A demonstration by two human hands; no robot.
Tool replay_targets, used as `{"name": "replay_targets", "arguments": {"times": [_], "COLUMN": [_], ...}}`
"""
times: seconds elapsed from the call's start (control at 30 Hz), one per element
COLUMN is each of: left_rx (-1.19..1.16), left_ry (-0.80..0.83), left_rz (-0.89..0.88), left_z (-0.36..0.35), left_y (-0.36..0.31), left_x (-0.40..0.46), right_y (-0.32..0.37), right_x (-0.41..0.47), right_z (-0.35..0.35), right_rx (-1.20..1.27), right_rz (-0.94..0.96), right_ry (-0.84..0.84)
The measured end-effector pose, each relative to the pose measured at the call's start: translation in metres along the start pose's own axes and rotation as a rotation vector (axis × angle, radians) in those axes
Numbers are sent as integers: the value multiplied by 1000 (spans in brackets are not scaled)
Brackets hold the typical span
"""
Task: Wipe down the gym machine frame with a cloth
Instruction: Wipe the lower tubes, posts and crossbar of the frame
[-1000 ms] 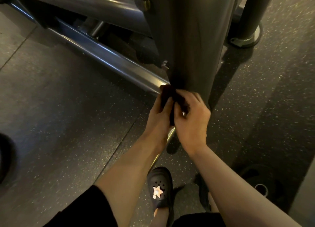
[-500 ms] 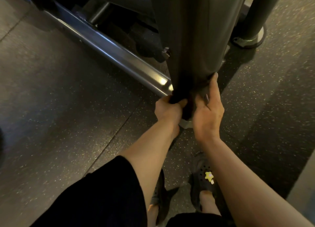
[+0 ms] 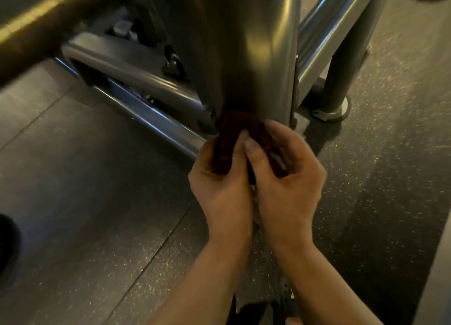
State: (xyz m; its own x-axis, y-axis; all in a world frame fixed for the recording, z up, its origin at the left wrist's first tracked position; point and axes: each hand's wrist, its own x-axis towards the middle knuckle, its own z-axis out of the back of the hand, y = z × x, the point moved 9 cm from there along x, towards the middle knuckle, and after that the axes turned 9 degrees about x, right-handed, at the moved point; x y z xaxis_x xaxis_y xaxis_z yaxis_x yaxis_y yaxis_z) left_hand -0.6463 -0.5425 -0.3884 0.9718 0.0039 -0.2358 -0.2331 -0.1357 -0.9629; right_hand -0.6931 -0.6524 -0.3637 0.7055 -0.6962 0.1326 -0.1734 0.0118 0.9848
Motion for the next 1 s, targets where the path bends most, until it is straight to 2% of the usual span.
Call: {"name": "replay_targets", "arguments": {"times": [0.07,0.17,0.27,0.33,0.4,0.5,0.6,0.67,0.73,0.83,0.9,1.0], "left_rx": [-9,123,210,273,295,196,153,147,183,240,216,155], "left_ry": [40,146,45,-20,25,149,156,149,191,241,234,202], "left_rz": [-76,-47,68,70,30,1,-97,-157,-210,-197,-159,-125], "left_z": [-8,-14,13,28,27,10,-1,-5,-14,-25,-25,-24], "left_y": [-26,-20,5,8,7,-1,-20,-31,-39,-41,-39,-38], "left_x": [-4,-9,-4,0,6,9,10,11,7,2,4,6], "right_y": [29,34,-6,-37,-36,25,73,58,28,14,36,95], "right_x": [10,23,15,1,-3,20,36,33,26,24,32,44], "right_z": [0,3,1,15,29,20,-6,-4,5,7,2,-7], "right_rx": [46,-2,-219,-258,-247,-171,-273,-353,-366,-416,-381,-317], "right_rz": [107,136,47,-93,-124,146,411,384,244,158,199,420], "right_ry": [-36,-35,49,-47,-196,-265,-172,-140,-92,-60,-95,-202]}}
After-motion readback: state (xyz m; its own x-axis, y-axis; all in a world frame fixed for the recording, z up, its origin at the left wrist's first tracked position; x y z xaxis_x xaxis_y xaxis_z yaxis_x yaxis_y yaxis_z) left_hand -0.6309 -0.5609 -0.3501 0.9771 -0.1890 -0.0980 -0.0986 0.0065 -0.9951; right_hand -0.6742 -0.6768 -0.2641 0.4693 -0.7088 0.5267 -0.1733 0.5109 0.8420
